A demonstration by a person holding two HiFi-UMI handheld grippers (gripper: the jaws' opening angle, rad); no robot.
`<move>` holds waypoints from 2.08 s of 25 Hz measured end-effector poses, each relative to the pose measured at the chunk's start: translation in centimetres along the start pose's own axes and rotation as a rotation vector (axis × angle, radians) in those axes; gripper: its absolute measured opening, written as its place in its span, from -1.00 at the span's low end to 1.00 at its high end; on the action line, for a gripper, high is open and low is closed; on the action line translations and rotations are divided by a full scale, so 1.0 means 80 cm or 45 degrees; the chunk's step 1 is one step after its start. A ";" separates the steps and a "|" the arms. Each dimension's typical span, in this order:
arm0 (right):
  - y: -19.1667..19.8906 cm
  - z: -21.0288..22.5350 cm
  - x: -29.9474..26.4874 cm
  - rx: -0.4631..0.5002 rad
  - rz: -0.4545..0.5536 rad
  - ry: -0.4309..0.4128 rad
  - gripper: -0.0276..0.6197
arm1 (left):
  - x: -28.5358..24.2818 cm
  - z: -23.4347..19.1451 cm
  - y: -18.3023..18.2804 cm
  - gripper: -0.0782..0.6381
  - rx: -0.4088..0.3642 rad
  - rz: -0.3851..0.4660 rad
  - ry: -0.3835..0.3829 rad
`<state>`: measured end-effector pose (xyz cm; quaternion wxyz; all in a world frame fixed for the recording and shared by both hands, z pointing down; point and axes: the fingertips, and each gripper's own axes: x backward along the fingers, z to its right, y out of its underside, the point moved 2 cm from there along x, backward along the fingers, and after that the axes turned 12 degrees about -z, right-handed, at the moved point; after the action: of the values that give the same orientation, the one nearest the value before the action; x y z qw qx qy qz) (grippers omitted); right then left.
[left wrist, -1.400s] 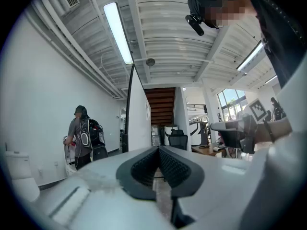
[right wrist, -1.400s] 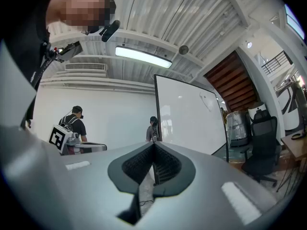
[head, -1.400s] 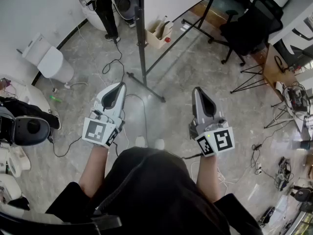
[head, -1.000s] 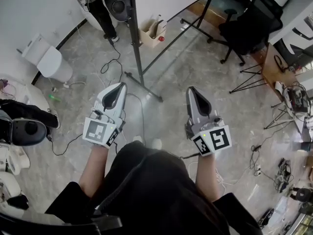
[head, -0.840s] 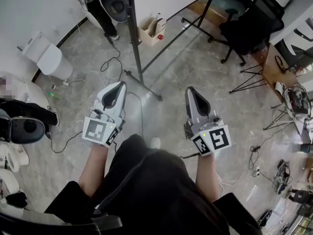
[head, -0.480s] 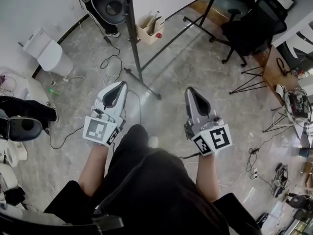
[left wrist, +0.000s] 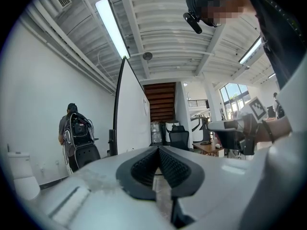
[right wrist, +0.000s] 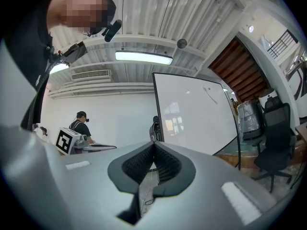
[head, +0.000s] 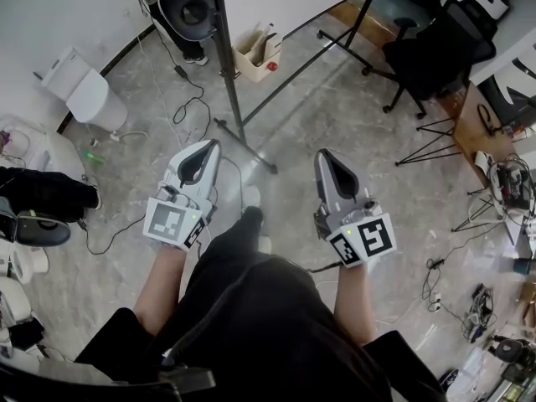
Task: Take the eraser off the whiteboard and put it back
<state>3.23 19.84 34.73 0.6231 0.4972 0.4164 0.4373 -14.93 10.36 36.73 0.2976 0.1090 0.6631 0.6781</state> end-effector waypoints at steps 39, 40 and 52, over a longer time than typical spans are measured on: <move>-0.053 0.147 -0.357 0.076 -0.108 -0.051 -0.89 | -0.261 -0.241 -0.036 -0.77 0.054 0.015 0.066; -0.053 0.151 -0.362 0.079 -0.110 -0.059 -0.89 | -0.265 -0.243 -0.036 -0.77 0.052 0.013 0.060; -0.036 0.201 -0.409 0.113 -0.183 -0.221 -0.88 | -0.292 -0.248 -0.041 -0.77 0.090 0.007 -0.087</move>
<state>10.06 -15.97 37.18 0.6639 0.5293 0.4143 0.3278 -6.21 -19.20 37.41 0.3141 0.1443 0.6758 0.6510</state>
